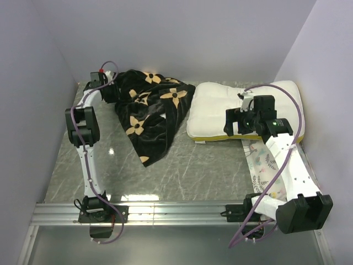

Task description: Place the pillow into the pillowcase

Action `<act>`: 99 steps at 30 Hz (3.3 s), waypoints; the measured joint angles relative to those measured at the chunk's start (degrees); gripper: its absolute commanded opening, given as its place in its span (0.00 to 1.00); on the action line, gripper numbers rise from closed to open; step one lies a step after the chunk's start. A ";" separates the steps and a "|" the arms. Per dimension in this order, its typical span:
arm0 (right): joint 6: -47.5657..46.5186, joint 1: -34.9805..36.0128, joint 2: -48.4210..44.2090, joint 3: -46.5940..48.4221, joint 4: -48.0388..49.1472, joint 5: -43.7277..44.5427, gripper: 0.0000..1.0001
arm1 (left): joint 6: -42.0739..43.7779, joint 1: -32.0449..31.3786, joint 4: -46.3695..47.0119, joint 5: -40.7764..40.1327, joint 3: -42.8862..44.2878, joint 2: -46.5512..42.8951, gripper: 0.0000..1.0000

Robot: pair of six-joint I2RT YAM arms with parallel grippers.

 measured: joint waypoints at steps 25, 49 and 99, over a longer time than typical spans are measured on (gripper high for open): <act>4.44 23.78 31.08 23.21 8.11 -1.16 0.63 | 23.39 20.33 -14.12 -12.28 -66.38 -63.67 0.00; 1.84 46.38 75.14 65.07 12.22 16.70 0.68 | 23.63 24.85 -20.41 2.58 -53.42 -58.38 0.95; 8.74 34.86 50.01 28.11 10.34 -8.48 0.51 | 20.94 12.11 -3.72 -0.52 -43.10 -37.44 0.70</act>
